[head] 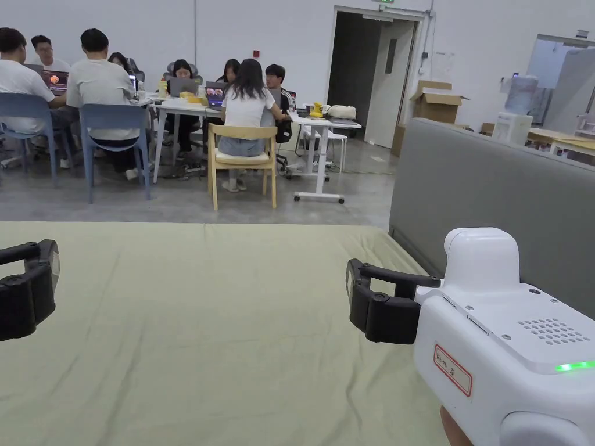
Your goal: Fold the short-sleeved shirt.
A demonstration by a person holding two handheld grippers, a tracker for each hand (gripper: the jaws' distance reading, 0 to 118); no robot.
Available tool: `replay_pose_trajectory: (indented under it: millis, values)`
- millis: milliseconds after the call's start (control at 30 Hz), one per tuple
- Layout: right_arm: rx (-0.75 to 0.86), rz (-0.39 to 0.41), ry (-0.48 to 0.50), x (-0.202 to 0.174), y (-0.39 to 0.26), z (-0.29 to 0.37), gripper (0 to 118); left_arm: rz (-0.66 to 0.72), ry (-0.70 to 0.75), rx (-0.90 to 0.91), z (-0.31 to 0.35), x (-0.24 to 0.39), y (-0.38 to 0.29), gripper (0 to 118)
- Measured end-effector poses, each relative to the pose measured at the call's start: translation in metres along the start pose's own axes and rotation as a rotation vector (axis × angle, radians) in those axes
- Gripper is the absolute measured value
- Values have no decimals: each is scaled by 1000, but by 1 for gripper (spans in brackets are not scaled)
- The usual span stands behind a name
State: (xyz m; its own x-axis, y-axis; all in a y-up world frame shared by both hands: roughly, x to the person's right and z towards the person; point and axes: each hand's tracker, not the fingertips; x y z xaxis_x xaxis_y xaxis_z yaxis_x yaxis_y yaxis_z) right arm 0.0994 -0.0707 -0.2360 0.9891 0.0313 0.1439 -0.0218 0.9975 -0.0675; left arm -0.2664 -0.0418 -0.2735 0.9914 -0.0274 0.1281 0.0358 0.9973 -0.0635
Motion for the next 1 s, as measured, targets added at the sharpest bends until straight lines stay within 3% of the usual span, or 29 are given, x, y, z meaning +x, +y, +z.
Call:
replay_pose_trajectory:
  millis: [1000]
  values:
    - [-6,47,-29,-6,0,-4,118,-22,15,-5,1,-6,-3,114]
